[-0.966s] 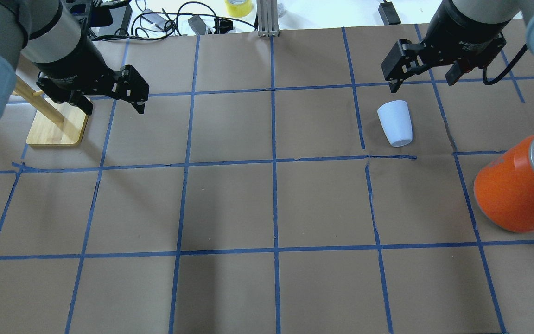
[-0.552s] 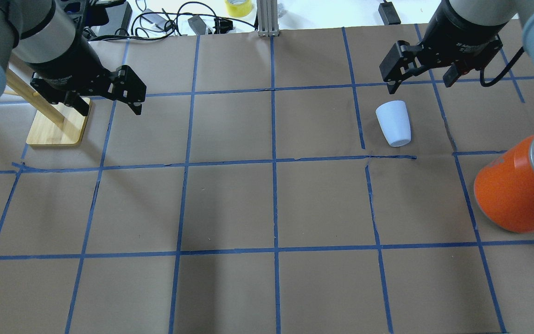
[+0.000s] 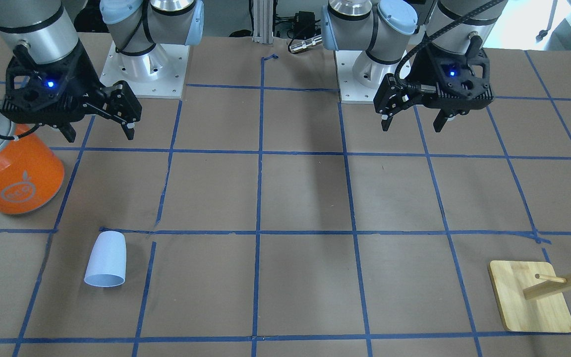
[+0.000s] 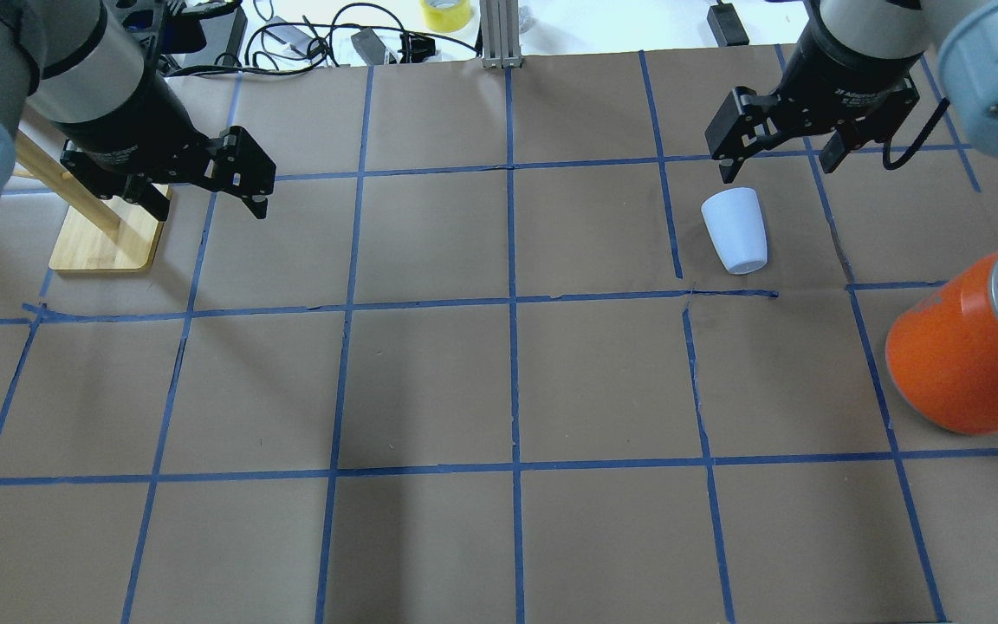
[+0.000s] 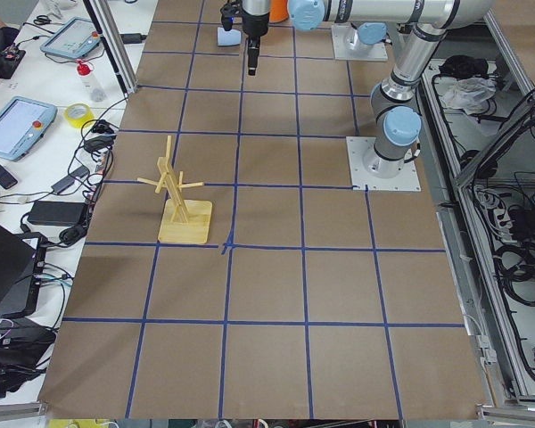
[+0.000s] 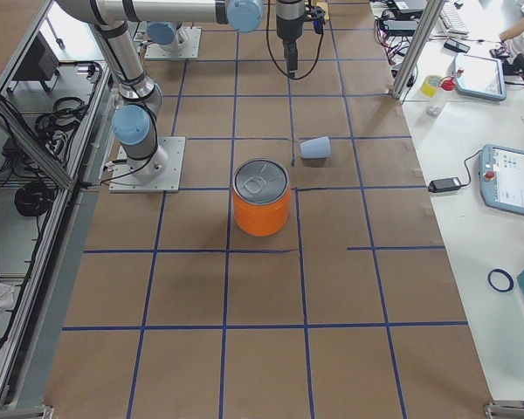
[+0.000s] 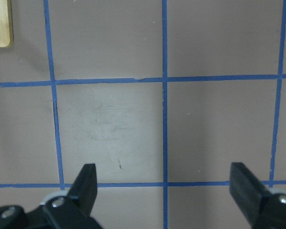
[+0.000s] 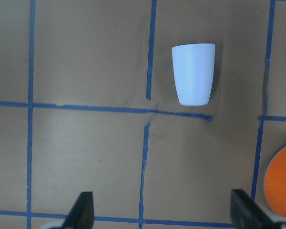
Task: Flip cup
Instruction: 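Lower the open right gripper toward the upright white cup, then close the right gripper on the white cup's base, then lift the cup and carry it toward the left arm, turning it over, then lower the inverted cup onto the table between the arms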
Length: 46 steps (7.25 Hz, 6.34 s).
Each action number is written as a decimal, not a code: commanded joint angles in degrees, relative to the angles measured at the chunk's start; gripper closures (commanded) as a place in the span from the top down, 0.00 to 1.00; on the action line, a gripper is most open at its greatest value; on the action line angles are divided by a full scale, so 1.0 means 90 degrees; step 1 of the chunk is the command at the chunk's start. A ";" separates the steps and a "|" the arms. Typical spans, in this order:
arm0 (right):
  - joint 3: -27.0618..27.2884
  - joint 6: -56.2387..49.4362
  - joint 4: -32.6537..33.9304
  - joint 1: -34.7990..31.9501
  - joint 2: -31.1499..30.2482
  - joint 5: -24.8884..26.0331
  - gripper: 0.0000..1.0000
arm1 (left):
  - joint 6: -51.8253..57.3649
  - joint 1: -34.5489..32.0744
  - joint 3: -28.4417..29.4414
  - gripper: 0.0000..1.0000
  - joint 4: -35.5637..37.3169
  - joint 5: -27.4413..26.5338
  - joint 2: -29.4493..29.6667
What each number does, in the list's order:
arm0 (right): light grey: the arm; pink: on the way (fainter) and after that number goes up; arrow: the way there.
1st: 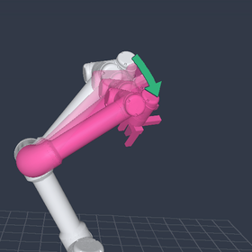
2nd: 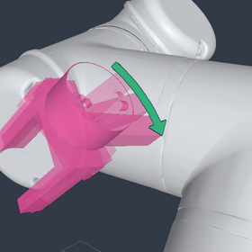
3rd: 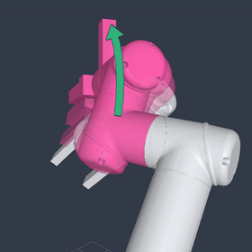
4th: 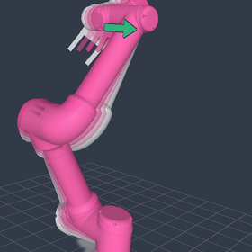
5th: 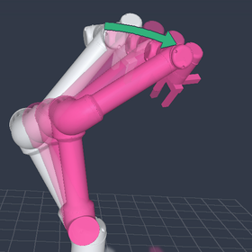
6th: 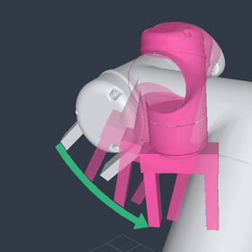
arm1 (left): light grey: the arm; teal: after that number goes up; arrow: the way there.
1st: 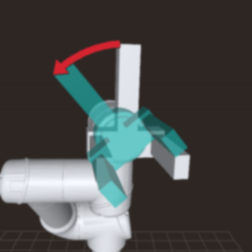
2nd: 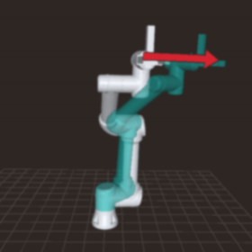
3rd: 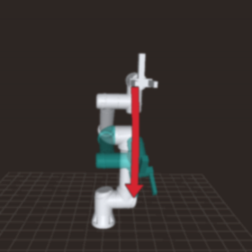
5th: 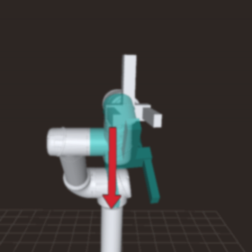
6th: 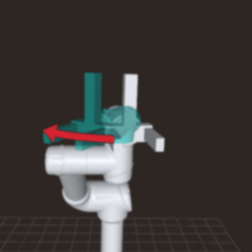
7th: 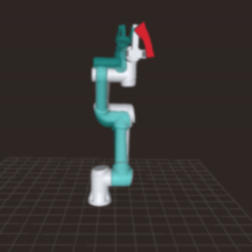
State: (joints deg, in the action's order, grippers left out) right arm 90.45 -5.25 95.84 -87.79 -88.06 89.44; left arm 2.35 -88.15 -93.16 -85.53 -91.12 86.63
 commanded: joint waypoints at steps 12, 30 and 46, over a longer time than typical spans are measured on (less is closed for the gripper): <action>0.0887 -0.0188 0.3960 0.0507 0.3075 0.0511 1.00 | 0.0071 0.0010 -0.0099 1.00 0.0051 -0.0013 0.0004; 0.0555 -0.5404 0.4867 -0.2735 0.3219 -0.0495 0.00 | 0.0334 0.1162 -0.0137 1.00 0.0109 -0.0413 0.0072; 0.0078 -0.5901 0.3821 -0.2883 0.2932 -0.0338 0.88 | 0.0413 0.1172 -0.0118 1.00 -0.0477 -0.0511 0.0072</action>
State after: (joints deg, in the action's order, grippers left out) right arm 92.77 -59.26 136.25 -114.81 -58.74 86.37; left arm 5.97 -77.63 -94.33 -89.82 -95.53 87.24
